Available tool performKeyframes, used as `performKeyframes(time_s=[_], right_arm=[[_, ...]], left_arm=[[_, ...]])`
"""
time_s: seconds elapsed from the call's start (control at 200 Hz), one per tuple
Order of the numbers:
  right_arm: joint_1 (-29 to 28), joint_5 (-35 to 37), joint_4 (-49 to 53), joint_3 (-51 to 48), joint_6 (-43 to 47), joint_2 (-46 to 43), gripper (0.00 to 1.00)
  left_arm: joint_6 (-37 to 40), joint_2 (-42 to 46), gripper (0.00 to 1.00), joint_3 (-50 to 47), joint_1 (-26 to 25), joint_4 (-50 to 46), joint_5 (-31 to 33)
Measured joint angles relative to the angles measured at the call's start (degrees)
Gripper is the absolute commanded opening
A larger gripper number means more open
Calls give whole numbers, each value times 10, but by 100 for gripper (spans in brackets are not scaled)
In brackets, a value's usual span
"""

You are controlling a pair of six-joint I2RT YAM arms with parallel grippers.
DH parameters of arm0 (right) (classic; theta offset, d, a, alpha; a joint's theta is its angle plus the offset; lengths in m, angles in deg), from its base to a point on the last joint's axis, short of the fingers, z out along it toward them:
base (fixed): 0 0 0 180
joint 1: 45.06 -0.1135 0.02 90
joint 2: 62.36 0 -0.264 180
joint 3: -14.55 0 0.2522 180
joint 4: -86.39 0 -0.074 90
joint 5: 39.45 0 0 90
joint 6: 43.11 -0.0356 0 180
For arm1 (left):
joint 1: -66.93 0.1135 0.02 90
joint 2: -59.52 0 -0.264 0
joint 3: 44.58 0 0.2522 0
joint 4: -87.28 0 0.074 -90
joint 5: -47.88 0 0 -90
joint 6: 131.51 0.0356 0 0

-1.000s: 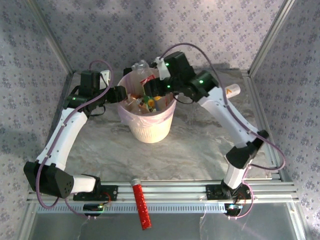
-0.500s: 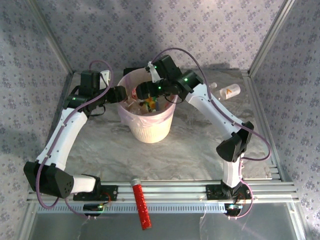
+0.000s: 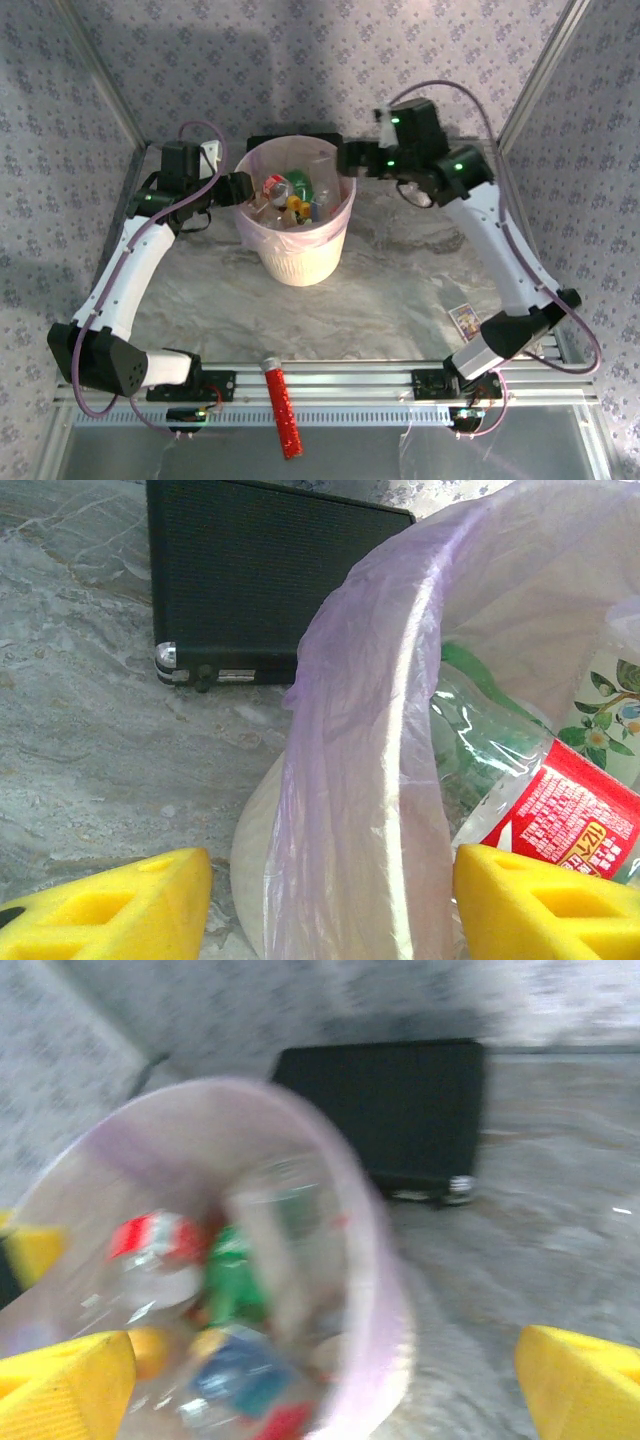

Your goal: Put the plastic bottles in the bin

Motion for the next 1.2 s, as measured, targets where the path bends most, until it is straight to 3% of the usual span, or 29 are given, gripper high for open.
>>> performKeyframes(time_s=[0.205,0.415,0.655,0.984,1.199], right_arm=[[152,36,-51,-127,-48,26,99],[240,81,-127,-195,-107,113,99],[276,123,-205,-181,-176,198,99],[311,107,-234,-122,-209,332,97],[310,90,-239,-106,-210,366,91]], left_arm=[[0,0,65,0,0,0,-2],[0,0,65,0,0,0,-3],[0,1,65,0,0,0,-5],[0,1,65,0,0,-1,-9],[0,1,65,0,0,-1,-10]])
